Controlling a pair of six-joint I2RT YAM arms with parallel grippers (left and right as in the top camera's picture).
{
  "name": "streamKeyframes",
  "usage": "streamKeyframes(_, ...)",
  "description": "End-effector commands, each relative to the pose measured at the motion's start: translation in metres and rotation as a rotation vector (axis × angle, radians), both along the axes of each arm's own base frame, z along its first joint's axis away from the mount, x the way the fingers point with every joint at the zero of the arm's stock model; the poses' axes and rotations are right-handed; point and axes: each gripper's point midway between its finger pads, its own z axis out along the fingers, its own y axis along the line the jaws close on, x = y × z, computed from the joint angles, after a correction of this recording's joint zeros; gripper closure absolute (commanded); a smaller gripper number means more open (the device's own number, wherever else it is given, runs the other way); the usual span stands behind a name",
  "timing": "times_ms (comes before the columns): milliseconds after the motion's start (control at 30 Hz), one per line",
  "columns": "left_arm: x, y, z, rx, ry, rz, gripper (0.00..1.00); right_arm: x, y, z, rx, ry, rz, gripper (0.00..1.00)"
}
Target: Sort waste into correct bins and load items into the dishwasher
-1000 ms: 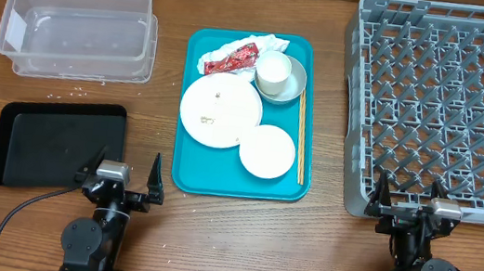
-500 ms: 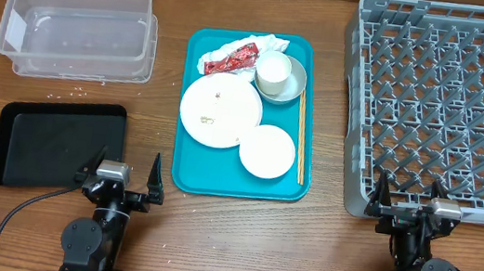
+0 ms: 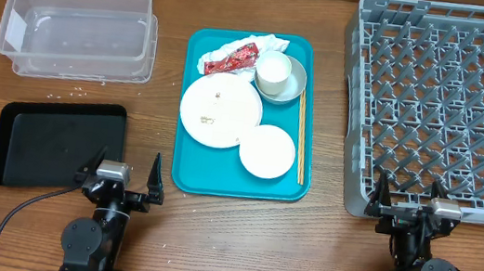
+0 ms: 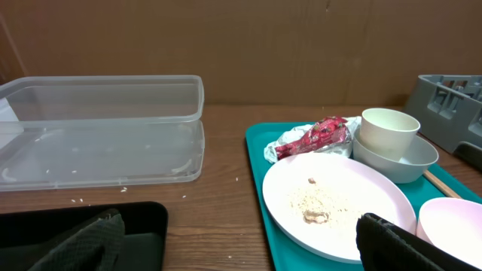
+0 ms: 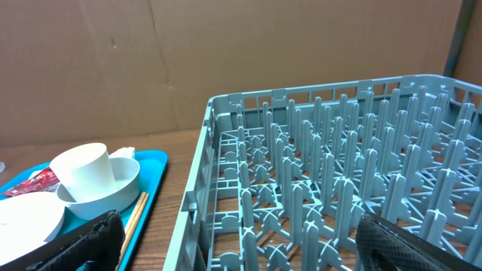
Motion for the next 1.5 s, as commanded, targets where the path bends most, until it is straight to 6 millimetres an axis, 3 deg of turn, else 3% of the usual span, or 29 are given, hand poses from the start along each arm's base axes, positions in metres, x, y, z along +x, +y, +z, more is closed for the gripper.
streamKeyframes(0,0.000,-0.001,-0.002,0.019,0.001,-0.005,0.00,0.000,0.000,-0.001,0.006,-0.007,0.000,0.00)
streamKeyframes(967,0.000,-0.003,-0.001,0.017,-0.002,-0.015,0.00,0.000,0.000,-0.001,0.006,-0.007,0.000,0.00)
streamKeyframes(1133,0.000,-0.007,0.001,-0.053,-0.005,-0.037,0.00,0.000,0.000,-0.001,0.006,-0.007,0.000,0.00)
streamKeyframes(1367,-0.004,-0.026,0.040,-0.306,-0.124,-0.150,0.00,0.000,0.000,-0.001,0.006,-0.007,0.000,0.00)
streamKeyframes(1467,-0.016,-0.047,0.077,-0.306,-0.258,-0.303,0.00,0.000,0.000,-0.001,0.006,-0.007,0.000,0.00)
